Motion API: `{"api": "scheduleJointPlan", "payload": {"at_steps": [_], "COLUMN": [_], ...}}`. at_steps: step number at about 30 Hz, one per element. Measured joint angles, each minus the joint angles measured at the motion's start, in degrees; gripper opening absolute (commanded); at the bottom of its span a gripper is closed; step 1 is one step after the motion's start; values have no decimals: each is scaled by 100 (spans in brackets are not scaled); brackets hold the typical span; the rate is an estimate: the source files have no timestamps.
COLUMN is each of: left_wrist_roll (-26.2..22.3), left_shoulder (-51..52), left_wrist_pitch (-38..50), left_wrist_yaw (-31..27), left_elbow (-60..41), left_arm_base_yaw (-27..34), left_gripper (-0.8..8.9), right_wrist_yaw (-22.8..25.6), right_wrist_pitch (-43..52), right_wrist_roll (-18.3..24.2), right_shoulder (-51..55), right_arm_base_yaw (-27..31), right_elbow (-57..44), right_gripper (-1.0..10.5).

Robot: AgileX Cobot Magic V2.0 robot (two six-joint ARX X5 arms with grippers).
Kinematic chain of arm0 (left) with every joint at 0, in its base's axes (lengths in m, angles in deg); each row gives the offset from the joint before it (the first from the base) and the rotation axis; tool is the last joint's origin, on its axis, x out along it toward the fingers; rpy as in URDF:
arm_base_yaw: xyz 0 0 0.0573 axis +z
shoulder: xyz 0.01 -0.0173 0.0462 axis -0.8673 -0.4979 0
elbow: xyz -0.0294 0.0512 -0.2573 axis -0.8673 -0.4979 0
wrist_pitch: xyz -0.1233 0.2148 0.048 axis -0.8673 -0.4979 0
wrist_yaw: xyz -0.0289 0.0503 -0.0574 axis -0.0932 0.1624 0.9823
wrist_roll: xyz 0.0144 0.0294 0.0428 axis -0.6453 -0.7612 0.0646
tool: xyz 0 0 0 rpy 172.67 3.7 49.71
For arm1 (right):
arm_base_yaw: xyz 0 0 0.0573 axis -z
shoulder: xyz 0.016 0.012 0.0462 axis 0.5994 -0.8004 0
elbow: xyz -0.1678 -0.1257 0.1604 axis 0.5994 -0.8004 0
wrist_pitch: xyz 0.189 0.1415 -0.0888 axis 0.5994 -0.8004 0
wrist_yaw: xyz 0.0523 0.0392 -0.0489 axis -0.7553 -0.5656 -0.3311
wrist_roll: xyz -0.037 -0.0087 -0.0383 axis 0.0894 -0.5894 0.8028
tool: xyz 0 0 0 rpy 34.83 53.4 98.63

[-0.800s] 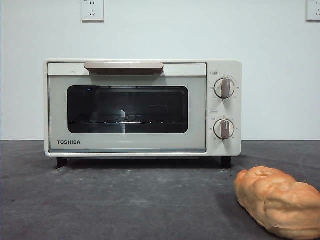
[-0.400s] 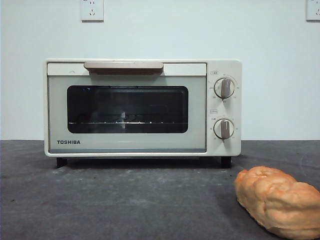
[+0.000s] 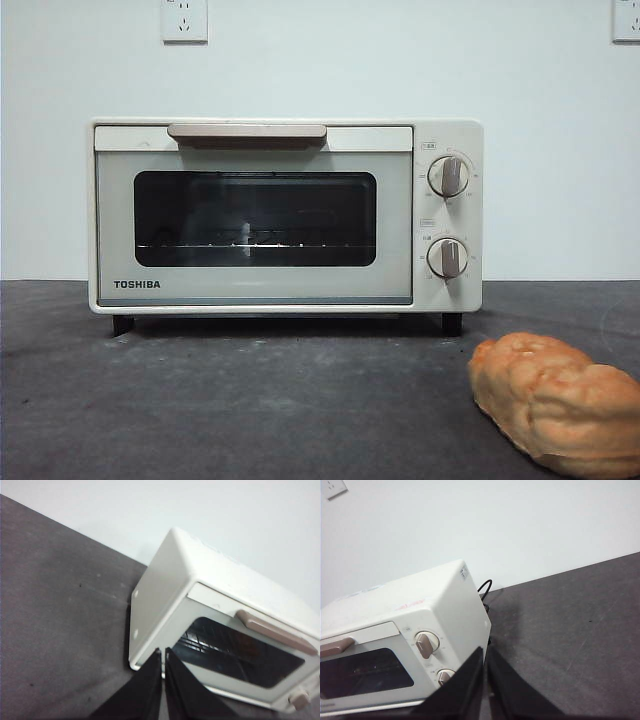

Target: The left arm flap open the oven, the right arm pick bread and place it into oven, the left arm flap close the oven

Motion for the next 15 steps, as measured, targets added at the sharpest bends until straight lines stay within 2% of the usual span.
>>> {"api": "scheduleJointPlan", "payload": {"at_steps": [15], "left_wrist_roll": [-1672], "left_shoulder": [-2374], "left_wrist_pitch": [-2059], "left_wrist_yaw": [1438], "left_elbow": [2162], "left_arm_base_yaw": [0], "left_gripper": [16], "right_wrist_yaw": [-1381], "right_wrist_pitch": [-2682], "right_wrist_roll": [1606], "right_shoulder": [-2470], "right_arm_base_yaw": [-59], "right_elbow": [2334], "right_gripper": [8]}}
